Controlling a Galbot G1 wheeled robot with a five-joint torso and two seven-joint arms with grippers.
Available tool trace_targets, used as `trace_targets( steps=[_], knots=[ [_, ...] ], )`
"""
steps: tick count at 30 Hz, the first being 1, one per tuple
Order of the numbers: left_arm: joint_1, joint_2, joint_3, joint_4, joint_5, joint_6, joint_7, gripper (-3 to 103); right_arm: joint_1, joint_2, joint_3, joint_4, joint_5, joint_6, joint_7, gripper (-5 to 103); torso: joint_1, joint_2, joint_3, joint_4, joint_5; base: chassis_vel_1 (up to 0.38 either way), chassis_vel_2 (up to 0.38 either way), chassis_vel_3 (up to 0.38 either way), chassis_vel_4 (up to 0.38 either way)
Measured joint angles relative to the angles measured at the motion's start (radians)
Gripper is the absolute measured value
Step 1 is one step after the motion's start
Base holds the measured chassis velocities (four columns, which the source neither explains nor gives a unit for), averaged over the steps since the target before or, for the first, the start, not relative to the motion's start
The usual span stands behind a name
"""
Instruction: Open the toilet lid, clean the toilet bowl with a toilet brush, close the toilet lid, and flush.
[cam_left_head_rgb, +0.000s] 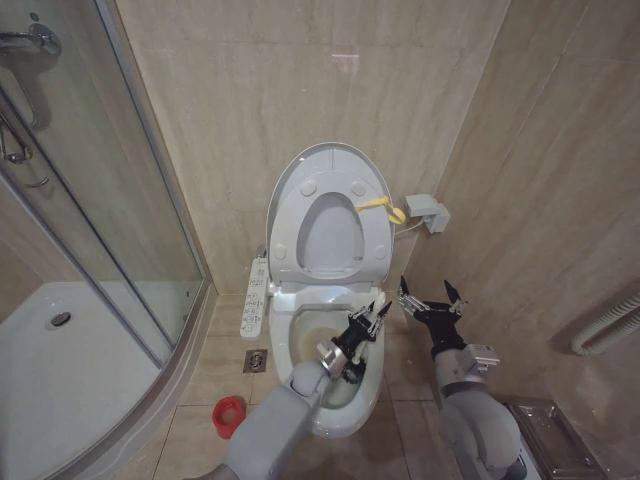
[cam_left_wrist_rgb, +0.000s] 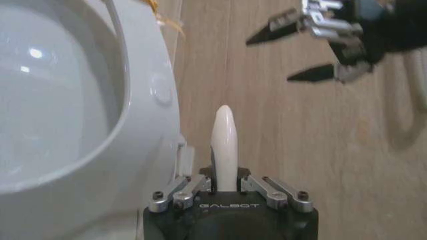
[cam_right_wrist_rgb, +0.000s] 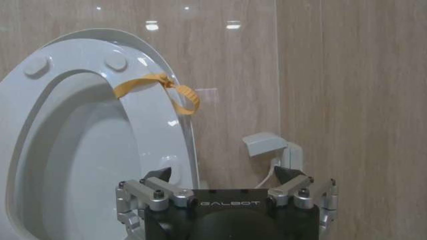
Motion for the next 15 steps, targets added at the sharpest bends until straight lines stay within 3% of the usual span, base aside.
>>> trace_targets(
  steps=[7,15],
  knots=[
    [0.055,0.013,0.019,-0.014,0.019,-0.008,0.005,19,0.0,0.0,0.0,0.0,0.0,0.0,0.0,100,0.0,0.0,0.0,0.0003,0.0,0.0,0.0,0.0,0.0],
    [-0.024,0.01,-0.017,0.035,0.018,-0.004,-0.003,19,0.0,0.0,0.0,0.0,0.0,0.0,0.0,100,0.0,0.0,0.0,0.0001,0.0,0.0,0.0,0.0,0.0]
  ],
)
